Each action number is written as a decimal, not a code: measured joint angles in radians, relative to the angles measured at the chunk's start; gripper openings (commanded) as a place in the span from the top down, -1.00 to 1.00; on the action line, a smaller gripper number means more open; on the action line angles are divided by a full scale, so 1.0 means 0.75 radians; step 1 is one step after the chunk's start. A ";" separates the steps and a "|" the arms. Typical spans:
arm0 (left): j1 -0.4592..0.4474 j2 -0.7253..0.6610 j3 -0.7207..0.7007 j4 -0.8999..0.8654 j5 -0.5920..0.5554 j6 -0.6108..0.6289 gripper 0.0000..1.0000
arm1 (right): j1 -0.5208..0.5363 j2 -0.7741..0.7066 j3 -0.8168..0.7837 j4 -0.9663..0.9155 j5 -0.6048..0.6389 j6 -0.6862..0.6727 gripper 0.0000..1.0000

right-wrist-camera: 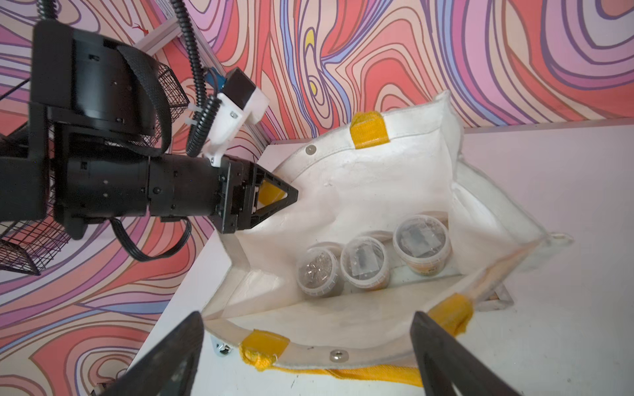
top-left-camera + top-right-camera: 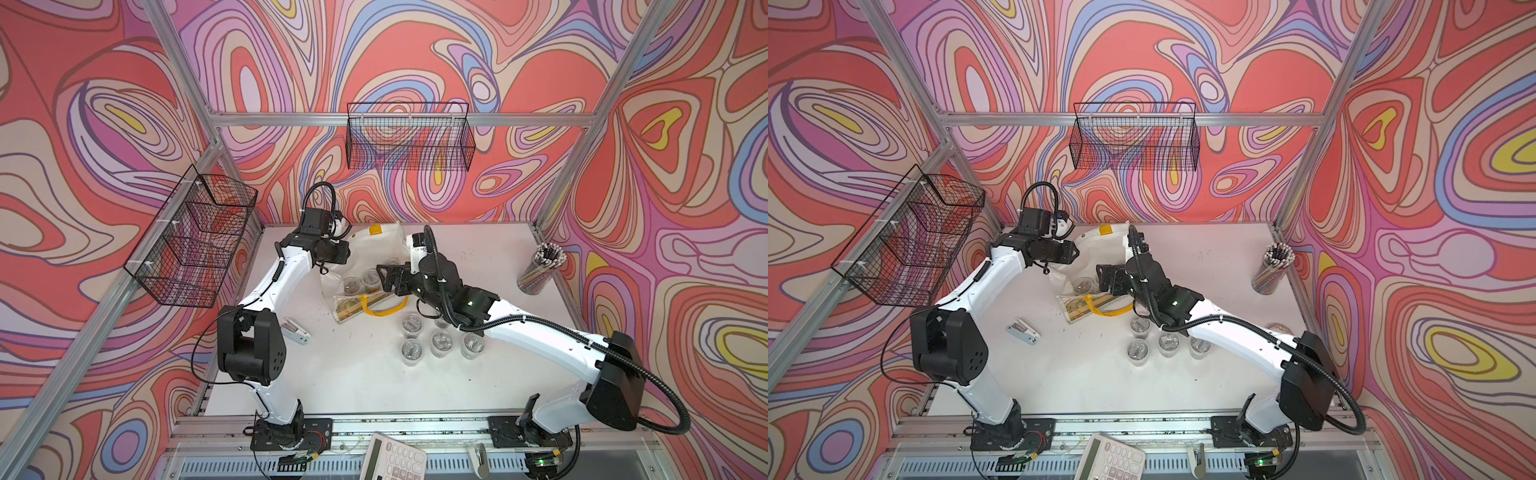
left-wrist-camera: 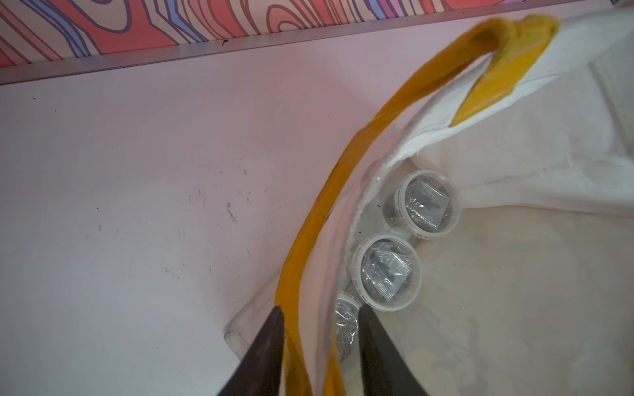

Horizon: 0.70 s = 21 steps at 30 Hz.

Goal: Take out the seed jars from the canvas bag
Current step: Adjust the canvas bag at the center of the board.

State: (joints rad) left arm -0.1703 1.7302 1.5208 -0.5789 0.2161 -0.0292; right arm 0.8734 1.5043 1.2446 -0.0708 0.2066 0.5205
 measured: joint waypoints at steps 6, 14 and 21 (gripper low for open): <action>0.000 -0.001 0.000 -0.003 -0.006 0.004 1.00 | -0.028 0.097 0.115 -0.013 -0.053 0.005 -0.92; 0.000 -0.047 -0.024 0.005 0.009 -0.002 1.00 | -0.082 0.238 0.235 -0.058 -0.070 0.041 -0.88; -0.001 -0.119 -0.075 0.030 0.030 -0.017 1.00 | -0.093 0.415 0.366 -0.133 -0.067 0.057 -0.84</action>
State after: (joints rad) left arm -0.1711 1.6413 1.4643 -0.5564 0.2386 -0.0418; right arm 0.8040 1.8153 1.5188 -0.1707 0.1566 0.5636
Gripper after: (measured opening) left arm 0.079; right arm 0.922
